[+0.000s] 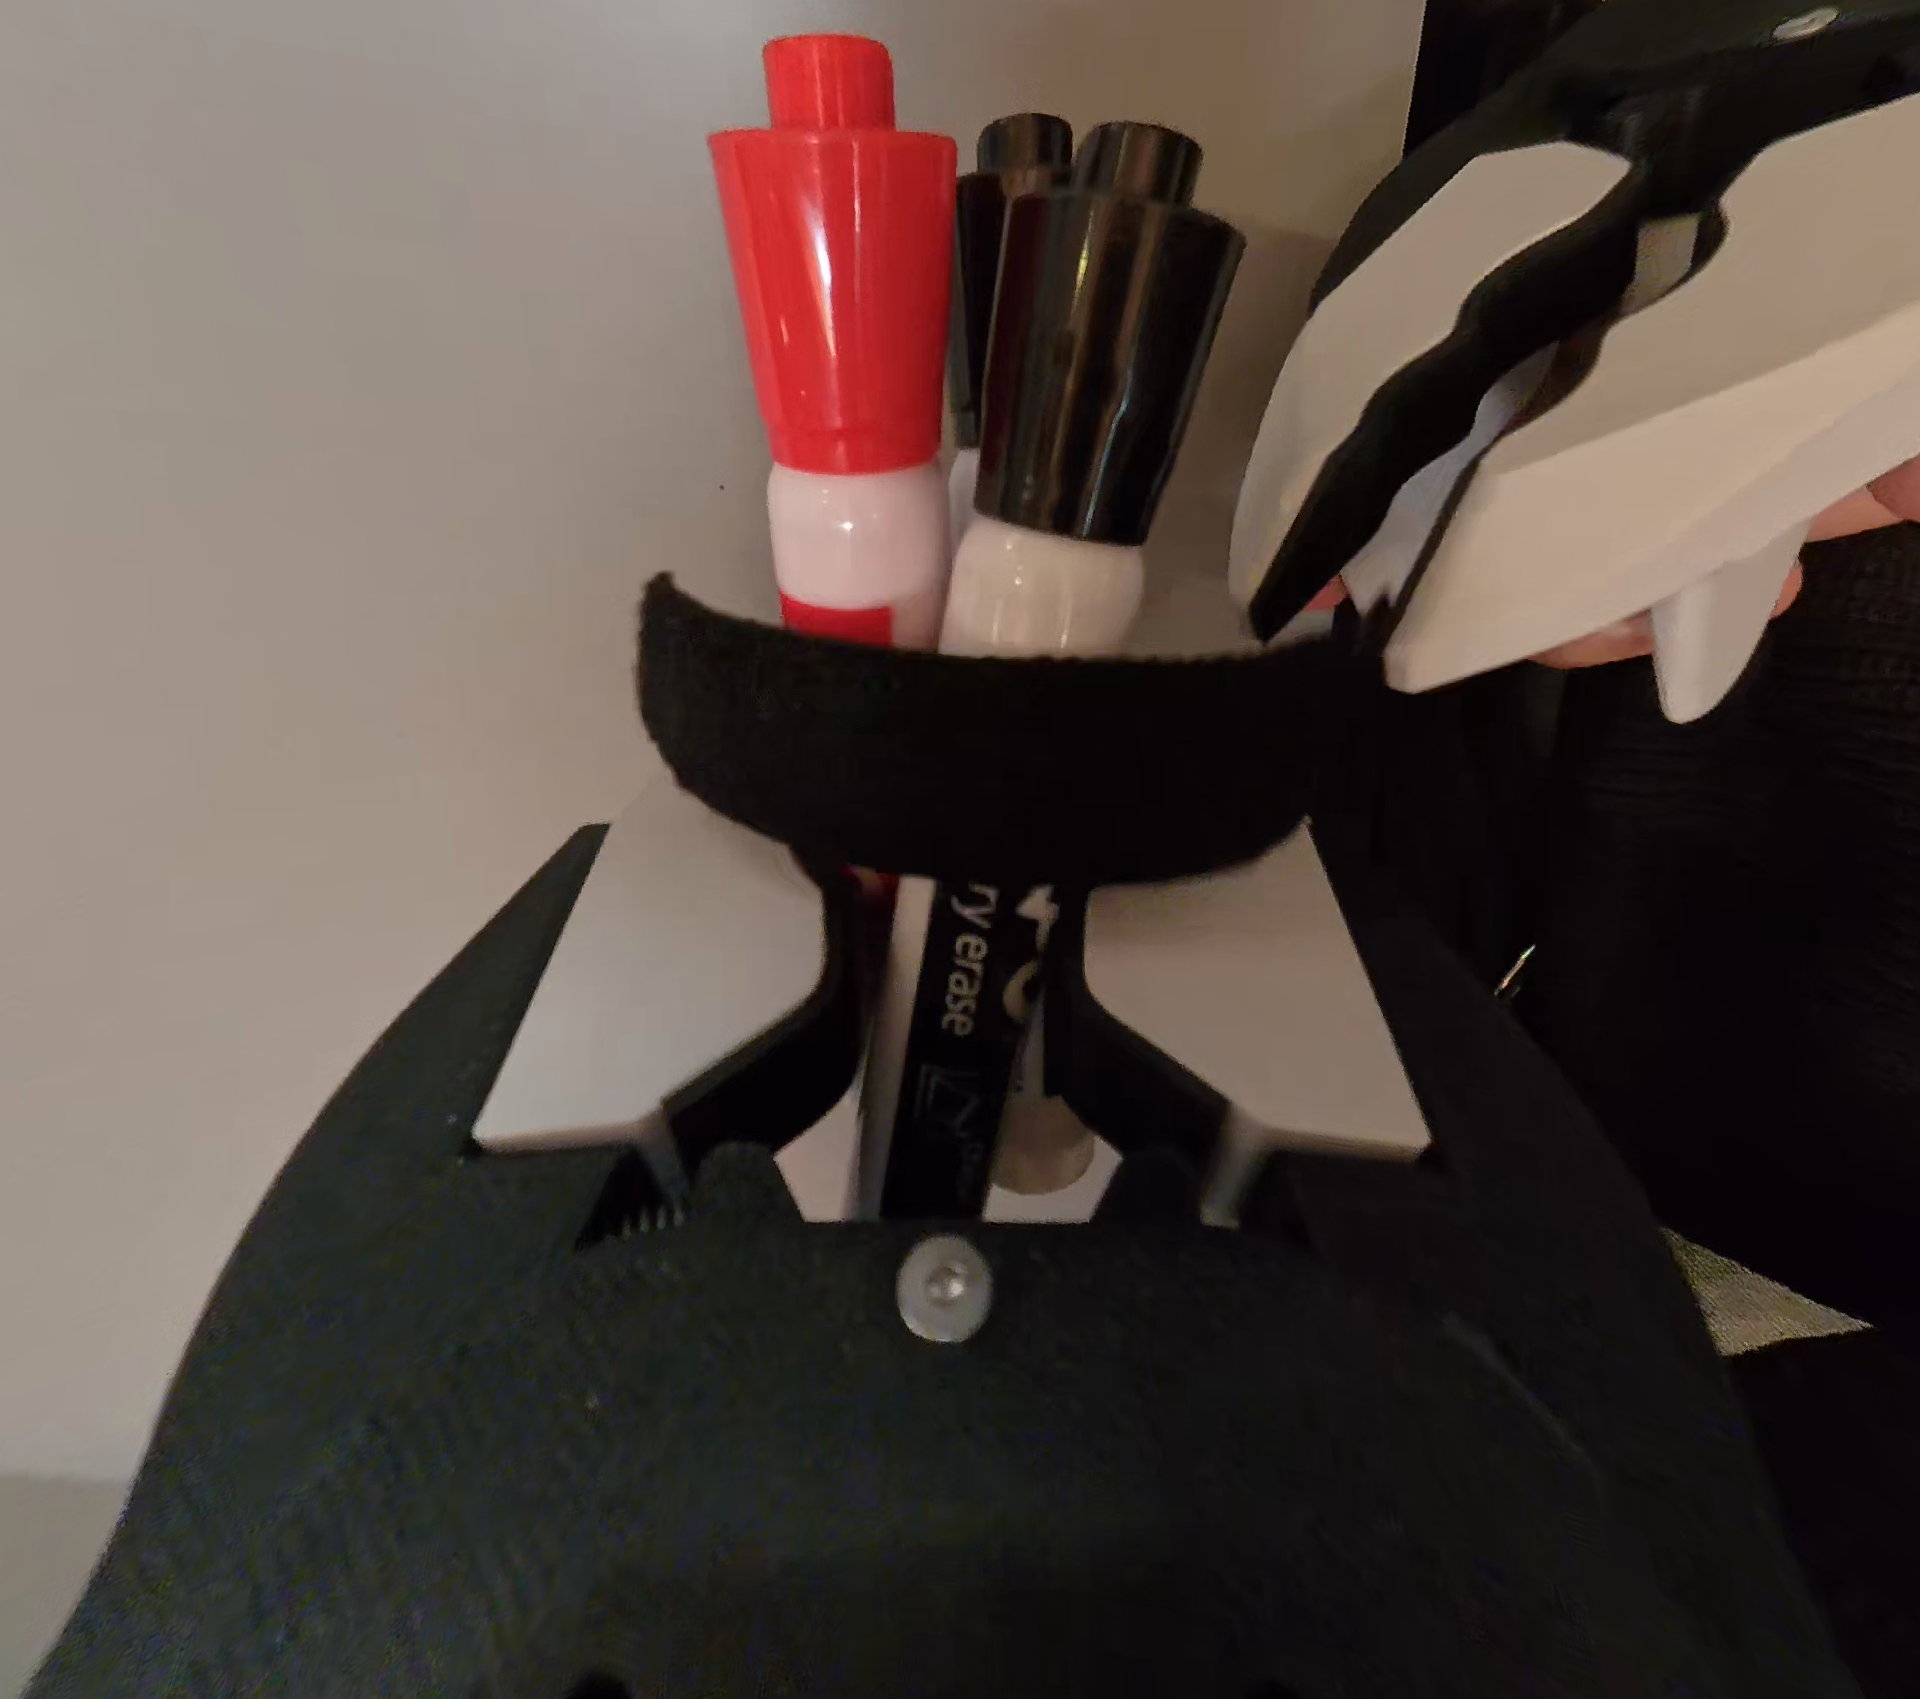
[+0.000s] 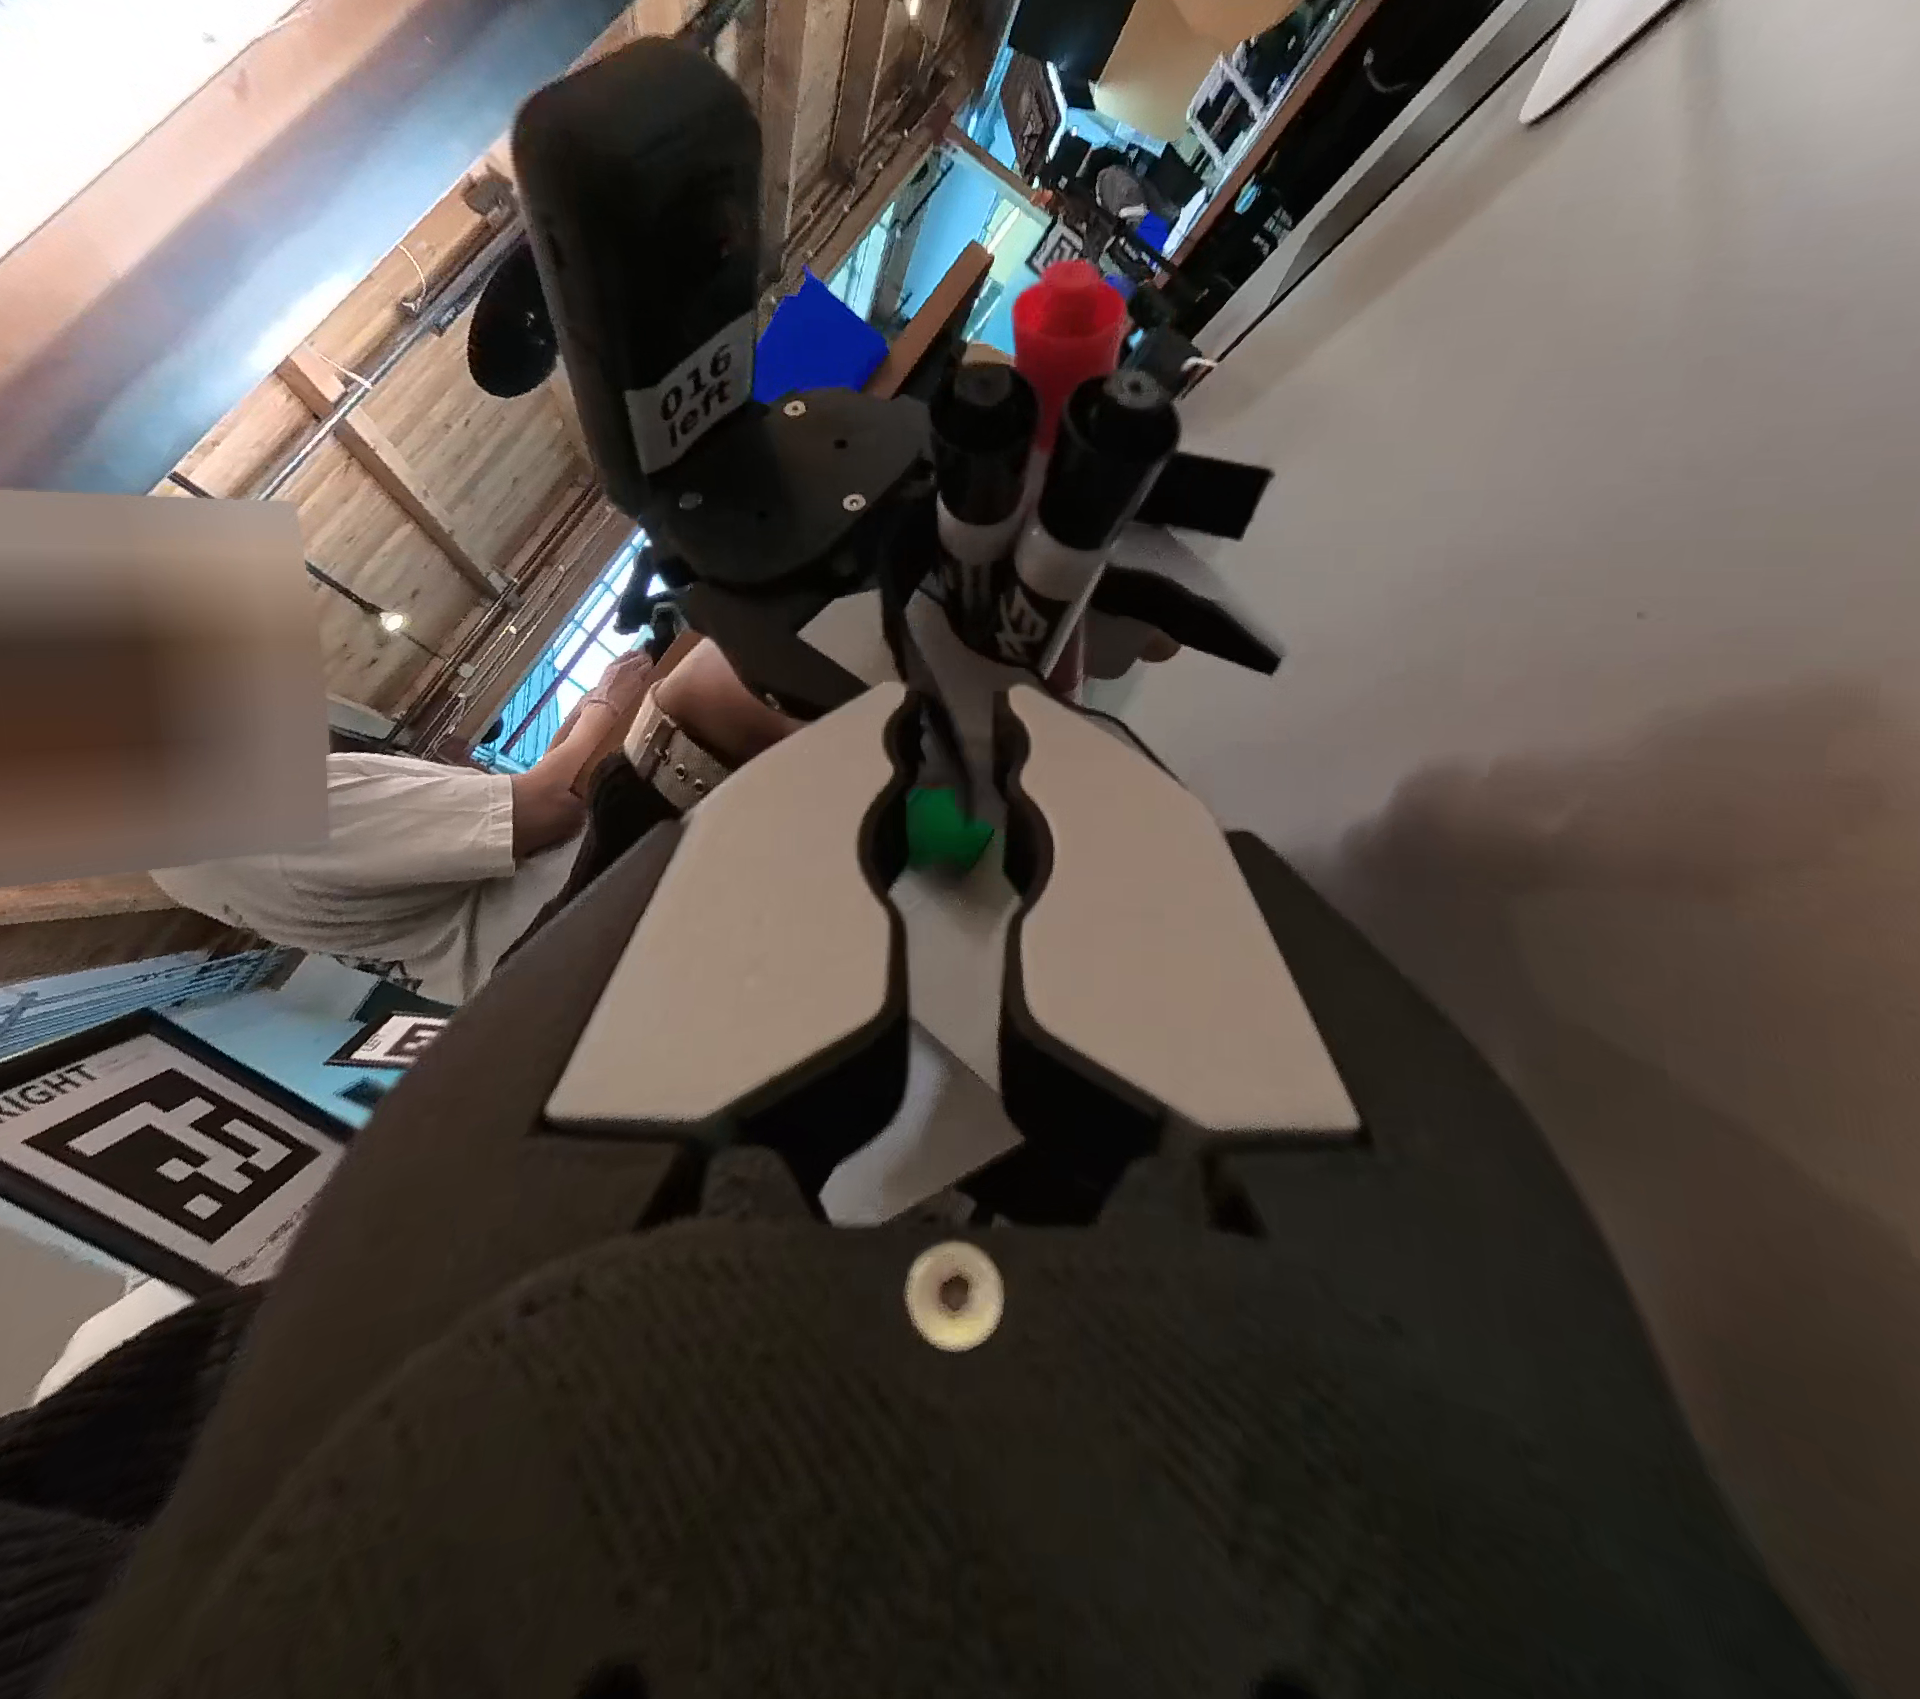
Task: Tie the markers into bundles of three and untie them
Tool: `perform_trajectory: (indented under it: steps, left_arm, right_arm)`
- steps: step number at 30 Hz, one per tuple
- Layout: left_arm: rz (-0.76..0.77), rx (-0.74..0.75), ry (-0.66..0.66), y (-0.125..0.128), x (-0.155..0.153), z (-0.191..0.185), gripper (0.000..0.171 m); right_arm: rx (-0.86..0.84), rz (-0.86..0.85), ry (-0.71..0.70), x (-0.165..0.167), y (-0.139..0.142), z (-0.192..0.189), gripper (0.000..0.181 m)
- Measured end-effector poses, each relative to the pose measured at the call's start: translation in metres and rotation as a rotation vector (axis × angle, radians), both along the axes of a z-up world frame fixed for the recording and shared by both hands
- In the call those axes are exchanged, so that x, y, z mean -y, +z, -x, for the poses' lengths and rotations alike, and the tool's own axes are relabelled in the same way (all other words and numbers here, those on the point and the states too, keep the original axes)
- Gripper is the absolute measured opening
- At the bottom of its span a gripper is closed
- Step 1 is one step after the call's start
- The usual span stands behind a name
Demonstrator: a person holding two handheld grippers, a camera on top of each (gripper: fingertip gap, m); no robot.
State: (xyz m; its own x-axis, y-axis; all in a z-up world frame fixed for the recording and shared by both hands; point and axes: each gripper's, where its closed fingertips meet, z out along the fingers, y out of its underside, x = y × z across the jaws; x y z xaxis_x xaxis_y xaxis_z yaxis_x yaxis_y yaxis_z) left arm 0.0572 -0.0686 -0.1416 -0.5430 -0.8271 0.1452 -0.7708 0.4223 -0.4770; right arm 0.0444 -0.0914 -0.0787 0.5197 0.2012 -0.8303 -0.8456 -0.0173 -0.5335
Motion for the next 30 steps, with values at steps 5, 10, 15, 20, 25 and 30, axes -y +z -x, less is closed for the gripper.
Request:
perform_trajectory:
  steps: [5,10,15,20,25,30]
  left_arm:
    - [-0.004,0.018,-0.001,0.002,-0.001,-0.001,0.045]
    - [-0.013,0.036,-0.003,0.002,-0.001,-0.004,0.046]
    - [-0.015,0.04,-0.009,0.002,0.001,-0.006,0.046]
    - [0.015,0.058,-0.006,0.005,0.001,-0.005,0.046]
    - [0.087,0.114,-0.015,0.014,0.005,-0.008,0.046]
    - [0.096,0.158,-0.017,0.019,0.006,-0.013,0.046]
  right_arm:
    - [-0.022,0.024,0.052,-0.002,-0.006,0.009,0.018]
    - [-0.009,0.026,0.037,-0.001,-0.003,0.003,0.011]
    - [0.073,0.026,0.036,-0.001,-0.001,-0.002,0.002]
    - [0.185,0.024,0.119,-0.001,0.001,0.006,0.002]
    - [0.294,0.046,0.197,0.003,0.006,0.0,0.002]
    - [0.318,0.065,0.328,0.01,0.009,-0.003,0.002]
